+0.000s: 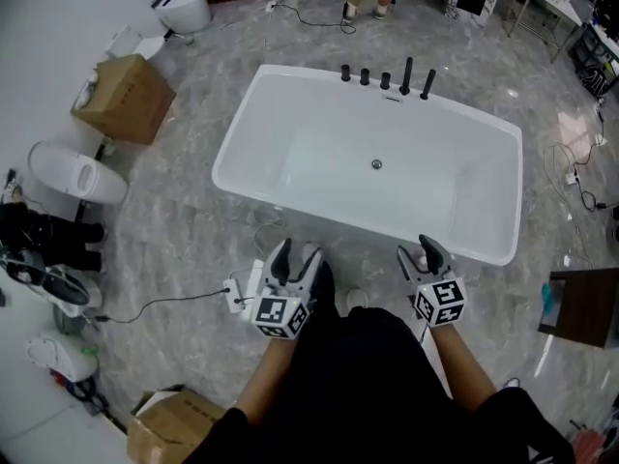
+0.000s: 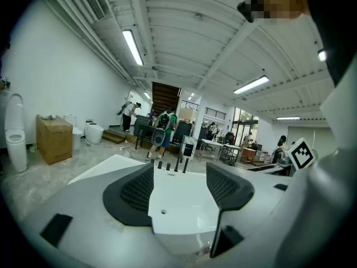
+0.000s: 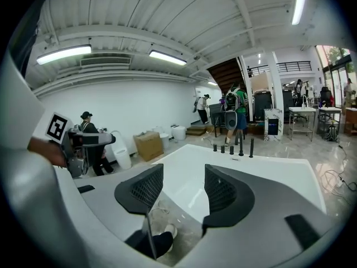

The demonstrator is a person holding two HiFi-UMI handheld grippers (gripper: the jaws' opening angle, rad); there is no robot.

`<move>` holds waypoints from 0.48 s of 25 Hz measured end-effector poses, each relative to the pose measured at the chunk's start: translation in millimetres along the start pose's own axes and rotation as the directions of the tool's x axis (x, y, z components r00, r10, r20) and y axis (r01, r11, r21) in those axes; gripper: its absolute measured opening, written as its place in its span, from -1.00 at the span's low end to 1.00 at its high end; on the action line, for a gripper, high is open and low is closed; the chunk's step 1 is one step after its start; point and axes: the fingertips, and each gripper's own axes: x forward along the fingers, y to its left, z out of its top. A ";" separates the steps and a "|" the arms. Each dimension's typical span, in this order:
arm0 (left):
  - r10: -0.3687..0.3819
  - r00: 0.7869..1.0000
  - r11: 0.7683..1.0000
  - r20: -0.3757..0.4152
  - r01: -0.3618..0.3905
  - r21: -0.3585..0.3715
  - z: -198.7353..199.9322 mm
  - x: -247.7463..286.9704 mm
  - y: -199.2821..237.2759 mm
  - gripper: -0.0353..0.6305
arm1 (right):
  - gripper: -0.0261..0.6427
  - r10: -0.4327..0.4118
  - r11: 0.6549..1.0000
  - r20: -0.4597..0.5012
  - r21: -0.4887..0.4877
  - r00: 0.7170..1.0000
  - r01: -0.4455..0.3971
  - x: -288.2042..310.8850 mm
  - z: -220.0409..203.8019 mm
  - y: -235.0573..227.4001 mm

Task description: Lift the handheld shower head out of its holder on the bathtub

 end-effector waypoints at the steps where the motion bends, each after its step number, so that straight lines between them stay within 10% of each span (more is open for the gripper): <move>1: -0.017 1.000 1.000 -0.003 0.017 0.000 1.0 8.5 0.9 -0.07 | -0.29 -0.014 1.000 -0.001 0.005 1.000 0.014 1.2 0.6 -3.2; 12: -0.205 0.978 0.978 -0.027 0.206 0.045 41.7 128.8 36.3 -0.07 | -0.29 -0.176 0.981 -0.018 0.083 0.984 0.177 49.5 26.1 -34.4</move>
